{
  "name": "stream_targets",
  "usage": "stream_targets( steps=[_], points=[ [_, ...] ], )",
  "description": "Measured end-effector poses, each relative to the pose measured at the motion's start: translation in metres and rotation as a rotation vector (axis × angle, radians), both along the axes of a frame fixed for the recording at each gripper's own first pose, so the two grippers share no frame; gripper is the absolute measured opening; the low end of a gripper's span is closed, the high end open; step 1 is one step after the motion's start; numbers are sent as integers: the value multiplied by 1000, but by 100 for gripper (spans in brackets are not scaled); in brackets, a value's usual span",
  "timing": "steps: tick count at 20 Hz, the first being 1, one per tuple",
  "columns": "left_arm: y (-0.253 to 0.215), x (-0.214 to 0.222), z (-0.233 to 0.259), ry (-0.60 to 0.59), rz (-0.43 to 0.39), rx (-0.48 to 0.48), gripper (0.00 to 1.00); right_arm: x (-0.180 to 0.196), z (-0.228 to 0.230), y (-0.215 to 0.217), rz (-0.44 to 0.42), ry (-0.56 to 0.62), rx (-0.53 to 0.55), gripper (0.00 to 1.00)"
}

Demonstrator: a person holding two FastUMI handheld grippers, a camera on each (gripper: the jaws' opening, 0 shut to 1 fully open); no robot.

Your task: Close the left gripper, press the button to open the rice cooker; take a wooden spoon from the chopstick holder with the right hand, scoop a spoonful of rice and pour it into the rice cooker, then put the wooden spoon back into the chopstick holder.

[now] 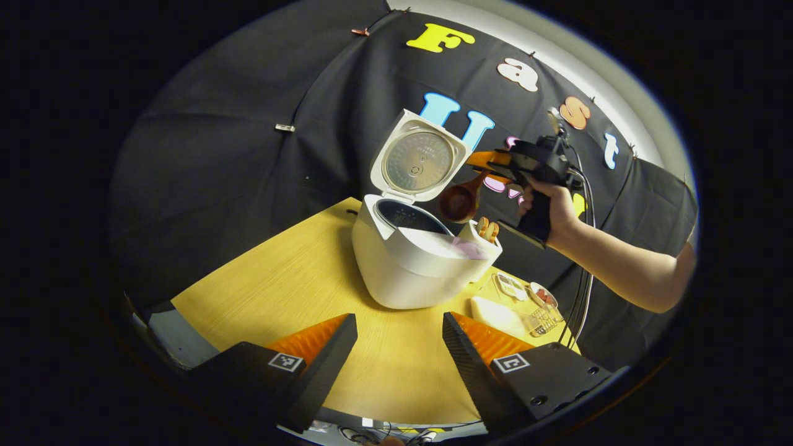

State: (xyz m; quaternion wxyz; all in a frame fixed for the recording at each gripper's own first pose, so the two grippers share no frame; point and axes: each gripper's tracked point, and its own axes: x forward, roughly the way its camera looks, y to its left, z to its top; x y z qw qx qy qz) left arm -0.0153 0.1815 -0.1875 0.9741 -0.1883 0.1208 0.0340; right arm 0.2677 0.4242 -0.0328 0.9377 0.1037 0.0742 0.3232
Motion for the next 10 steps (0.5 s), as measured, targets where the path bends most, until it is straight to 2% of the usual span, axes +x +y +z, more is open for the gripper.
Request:
stream_targets(
  steps=[3,7,10],
  points=[
    [-3,1,16,-28,15,17,96,-3,25,-44,-58,32,66,18],
    [-14,0,34,-56,12,77,96,-6,51,-126,-167,0,74,18],
    [-29,-2,42,-69,-4,87,95,-7,62,-195,-257,-13,80,18]
  ],
)
